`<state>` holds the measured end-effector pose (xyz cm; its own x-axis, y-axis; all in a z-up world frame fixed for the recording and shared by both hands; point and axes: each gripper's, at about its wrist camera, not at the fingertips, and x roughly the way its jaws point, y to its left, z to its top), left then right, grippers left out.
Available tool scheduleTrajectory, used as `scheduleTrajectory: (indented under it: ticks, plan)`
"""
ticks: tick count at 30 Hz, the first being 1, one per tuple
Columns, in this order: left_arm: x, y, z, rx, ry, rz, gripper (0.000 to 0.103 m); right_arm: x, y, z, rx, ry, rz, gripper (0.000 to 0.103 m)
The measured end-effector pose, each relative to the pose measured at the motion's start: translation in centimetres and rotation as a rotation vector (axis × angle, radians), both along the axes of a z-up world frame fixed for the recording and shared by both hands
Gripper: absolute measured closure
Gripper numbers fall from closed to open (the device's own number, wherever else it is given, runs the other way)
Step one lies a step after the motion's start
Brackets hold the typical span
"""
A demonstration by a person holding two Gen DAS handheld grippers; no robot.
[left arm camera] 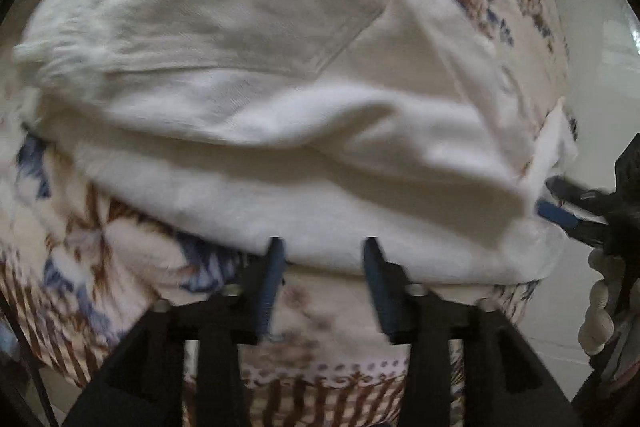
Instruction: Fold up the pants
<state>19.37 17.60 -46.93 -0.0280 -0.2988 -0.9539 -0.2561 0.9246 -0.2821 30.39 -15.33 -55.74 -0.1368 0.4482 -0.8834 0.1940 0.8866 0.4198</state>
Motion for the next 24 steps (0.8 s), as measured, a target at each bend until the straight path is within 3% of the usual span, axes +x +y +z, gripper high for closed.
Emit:
scheduleTrajectory:
  ticks: [1,4,8,10,12,13,14,15,16,18,21,24]
  plan:
    - [-0.2,0.2,0.5,0.031,-0.014,0.012,0.054,0.2,-0.4,0.9,-0.020,-0.014,-0.010,0.001]
    - [0.0,1.9,0.9,0.083,-0.037,0.082,0.053,2.6,-3.0,3.8,-0.106,-0.042,-0.059,0.001]
    - [1.0,5.0,-0.2,0.024,-0.023,0.270,0.053,6.4,-8.7,4.0,-0.285,-0.030,-0.223,0.004]
    - [1.4,6.5,-1.4,-0.006,-0.009,0.366,0.053,8.3,-11.3,3.0,-0.318,-0.042,-0.309,0.007]
    - [1.7,7.5,-2.3,-0.015,-0.002,0.418,0.053,10.3,-12.9,0.5,-0.335,-0.011,-0.344,0.018]
    - [1.5,8.0,-2.6,-0.011,0.003,0.437,0.053,11.3,-13.4,-1.3,-0.341,0.033,-0.342,0.035]
    - [1.3,8.3,-2.8,-0.009,0.005,0.450,0.053,11.7,-13.7,-2.6,-0.358,0.070,-0.338,0.071]
    - [0.9,8.6,-3.1,-0.001,0.010,0.460,0.053,11.8,-14.2,-3.8,-0.389,0.108,-0.349,0.091]
    - [0.7,8.6,-3.2,0.001,0.012,0.462,0.053,11.5,-14.7,-3.9,-0.391,0.101,-0.379,0.097]
    - [0.2,8.4,-3.3,0.000,0.018,0.455,0.053,10.1,-15.2,-1.9,-0.383,0.031,-0.440,0.097]
    - [-1.0,8.7,-2.9,-0.001,0.019,0.446,0.053,5.5,-16.6,3.9,-0.405,-0.121,-0.528,0.098]
    - [-1.6,9.3,-2.5,-0.002,-0.003,0.418,0.053,-1.3,-19.7,6.9,-0.418,-0.130,-0.686,0.098]
